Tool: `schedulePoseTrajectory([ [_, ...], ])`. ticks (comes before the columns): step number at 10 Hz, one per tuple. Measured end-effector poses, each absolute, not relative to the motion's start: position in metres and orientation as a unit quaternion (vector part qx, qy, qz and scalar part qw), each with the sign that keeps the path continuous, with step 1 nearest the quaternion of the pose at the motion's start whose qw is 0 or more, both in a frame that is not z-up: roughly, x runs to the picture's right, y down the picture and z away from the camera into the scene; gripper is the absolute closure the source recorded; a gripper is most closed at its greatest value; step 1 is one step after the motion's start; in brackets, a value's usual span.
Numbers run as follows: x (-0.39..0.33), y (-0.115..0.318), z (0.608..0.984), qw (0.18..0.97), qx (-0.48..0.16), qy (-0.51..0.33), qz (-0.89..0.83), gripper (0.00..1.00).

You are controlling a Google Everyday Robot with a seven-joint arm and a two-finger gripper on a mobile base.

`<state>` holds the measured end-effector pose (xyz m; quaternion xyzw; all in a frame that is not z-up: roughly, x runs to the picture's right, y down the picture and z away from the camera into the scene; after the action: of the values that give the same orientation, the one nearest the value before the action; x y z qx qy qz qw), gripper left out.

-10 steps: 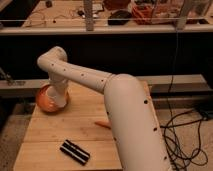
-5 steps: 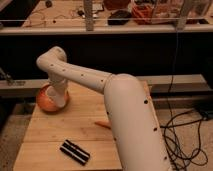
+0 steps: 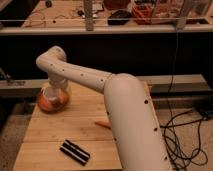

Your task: Place the ceramic cup in the ceramic bowl

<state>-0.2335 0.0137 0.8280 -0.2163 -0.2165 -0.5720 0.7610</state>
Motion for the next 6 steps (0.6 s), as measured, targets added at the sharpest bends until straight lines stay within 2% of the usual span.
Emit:
schedulePoseTrajectory([
  [1, -0.2333, 0.0129, 0.8277, 0.762, -0.216, -0.216, -0.572, 0.24],
  [3, -0.2345, 0.014, 0.8285, 0.762, -0.215, -0.215, -0.571, 0.35],
  [5, -0.2327, 0.0128, 0.8272, 0.765, -0.214, -0.214, -0.569, 0.29],
  [6, -0.2295, 0.0118, 0.8265, 0.766, -0.213, -0.213, -0.568, 0.21],
])
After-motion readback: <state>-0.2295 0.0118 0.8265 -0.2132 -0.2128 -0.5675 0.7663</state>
